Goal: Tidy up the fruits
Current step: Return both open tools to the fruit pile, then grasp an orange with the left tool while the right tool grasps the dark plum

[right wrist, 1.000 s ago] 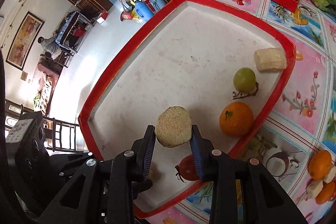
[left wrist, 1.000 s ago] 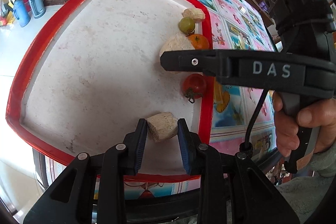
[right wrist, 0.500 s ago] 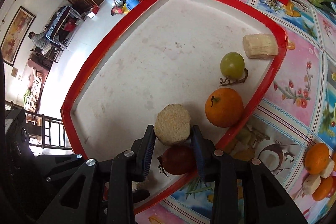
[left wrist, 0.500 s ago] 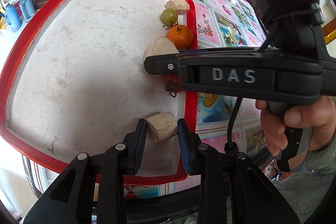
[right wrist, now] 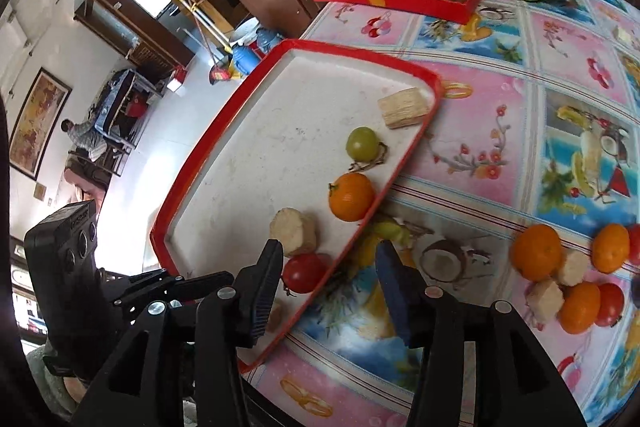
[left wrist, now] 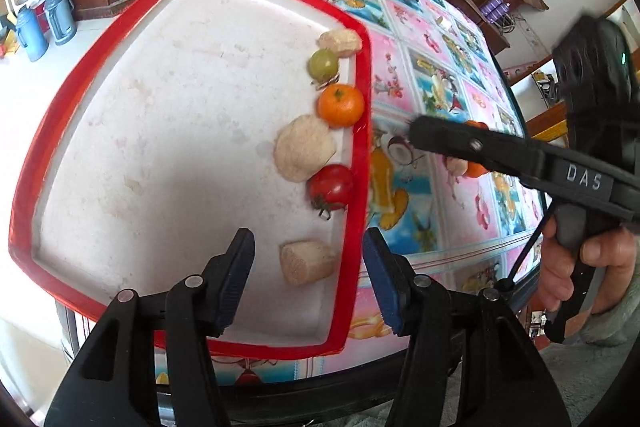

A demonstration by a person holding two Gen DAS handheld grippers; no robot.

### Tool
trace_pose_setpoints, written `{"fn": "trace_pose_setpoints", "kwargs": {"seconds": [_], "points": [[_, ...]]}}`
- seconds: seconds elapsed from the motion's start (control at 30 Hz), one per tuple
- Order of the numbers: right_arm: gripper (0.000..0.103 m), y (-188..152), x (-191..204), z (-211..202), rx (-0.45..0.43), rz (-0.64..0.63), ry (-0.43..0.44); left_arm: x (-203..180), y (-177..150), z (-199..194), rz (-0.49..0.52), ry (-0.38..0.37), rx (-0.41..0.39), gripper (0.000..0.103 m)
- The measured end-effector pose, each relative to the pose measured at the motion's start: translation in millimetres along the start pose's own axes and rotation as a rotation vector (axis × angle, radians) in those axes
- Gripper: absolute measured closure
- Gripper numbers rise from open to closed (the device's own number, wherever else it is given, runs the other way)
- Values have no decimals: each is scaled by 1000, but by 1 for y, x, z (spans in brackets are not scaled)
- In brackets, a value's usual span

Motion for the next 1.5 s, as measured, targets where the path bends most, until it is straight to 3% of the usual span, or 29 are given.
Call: {"fn": "trace_pose_setpoints", "kwargs": {"seconds": [0.37,0.67,0.93,1.13,1.33,1.5], "points": [[48,-46,-82,-43,-68,237,-62,-55,24,12,168,-1,16,47],[48,-80,-118,-68,-112,342,-104,-101,37,36,294,-14,67,47],[48,-105,-149,-87,-148,430,-157,-138,68,62,422,59,89,48],[48,-115,-165,-95,-164,476,-173,-151,81,96,523,166,130,48],[49,-118,-173,-98,-168,484,-188,-164,81,110,594,181,158,48],[49,-115,-182,-99,-173,488,-202,-168,91,119,591,178,167,49]]}}
Point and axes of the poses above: each gripper's, at about its wrist camera, not at the fingertips, and z roughly the way its jaws point, x to its left, y to its top, the point moved 2 cm from there along z, roughly the way its jaws point, and after that the axes turned 8 degrees about x, right-handed, at the moved point
